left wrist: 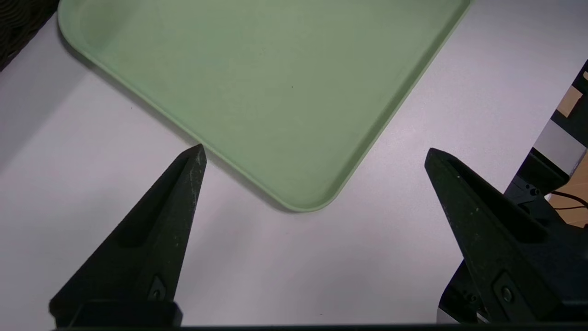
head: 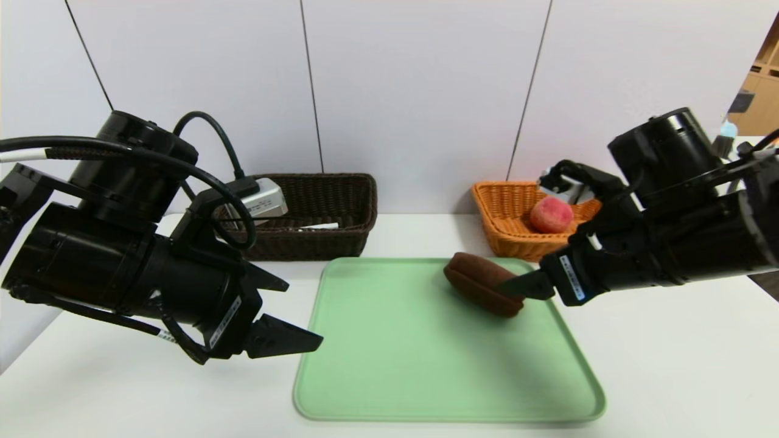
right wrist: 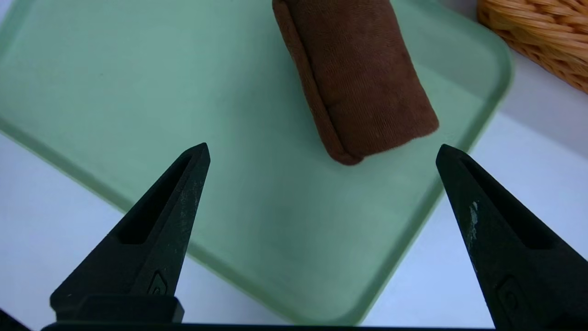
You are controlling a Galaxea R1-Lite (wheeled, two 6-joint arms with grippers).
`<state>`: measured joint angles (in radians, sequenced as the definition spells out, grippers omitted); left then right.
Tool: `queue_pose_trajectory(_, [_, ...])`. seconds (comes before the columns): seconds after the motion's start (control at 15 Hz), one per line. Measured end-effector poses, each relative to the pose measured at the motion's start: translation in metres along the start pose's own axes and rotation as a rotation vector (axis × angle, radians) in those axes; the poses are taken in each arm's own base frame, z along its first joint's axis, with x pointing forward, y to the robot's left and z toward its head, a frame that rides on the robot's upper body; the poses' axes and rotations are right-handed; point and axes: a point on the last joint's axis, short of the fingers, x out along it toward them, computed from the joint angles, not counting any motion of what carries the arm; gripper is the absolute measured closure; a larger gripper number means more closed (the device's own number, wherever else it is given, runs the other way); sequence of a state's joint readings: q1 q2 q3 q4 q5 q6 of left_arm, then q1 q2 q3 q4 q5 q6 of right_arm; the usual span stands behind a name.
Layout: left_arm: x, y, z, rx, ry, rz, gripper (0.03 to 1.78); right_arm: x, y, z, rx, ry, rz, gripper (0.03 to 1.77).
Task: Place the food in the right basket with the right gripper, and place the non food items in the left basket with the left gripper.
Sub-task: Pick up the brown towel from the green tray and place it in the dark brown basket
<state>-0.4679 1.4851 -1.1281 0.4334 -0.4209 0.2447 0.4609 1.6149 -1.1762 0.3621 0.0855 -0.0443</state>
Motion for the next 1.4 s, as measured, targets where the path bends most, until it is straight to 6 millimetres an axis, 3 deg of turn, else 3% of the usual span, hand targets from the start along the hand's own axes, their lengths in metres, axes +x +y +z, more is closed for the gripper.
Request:
queue_pose_trajectory(0.33, [0.002,0.001,0.000,-0.003,0.004,-0.001,0.12,0.052,-0.003,0.005,-0.048,0.097,-0.013,0.10])
queue_pose_trajectory(0.53, [0.002,0.002,0.000,-0.006,0.005,0.001,0.12,0.070,-0.006,0.009,-0.056,0.098,-0.015,0.10])
queue_pose_trajectory(1.4, [0.003,0.004,-0.004,-0.018,0.016,0.007,0.12,0.107,-0.013,0.008,-0.097,0.140,-0.088,0.10])
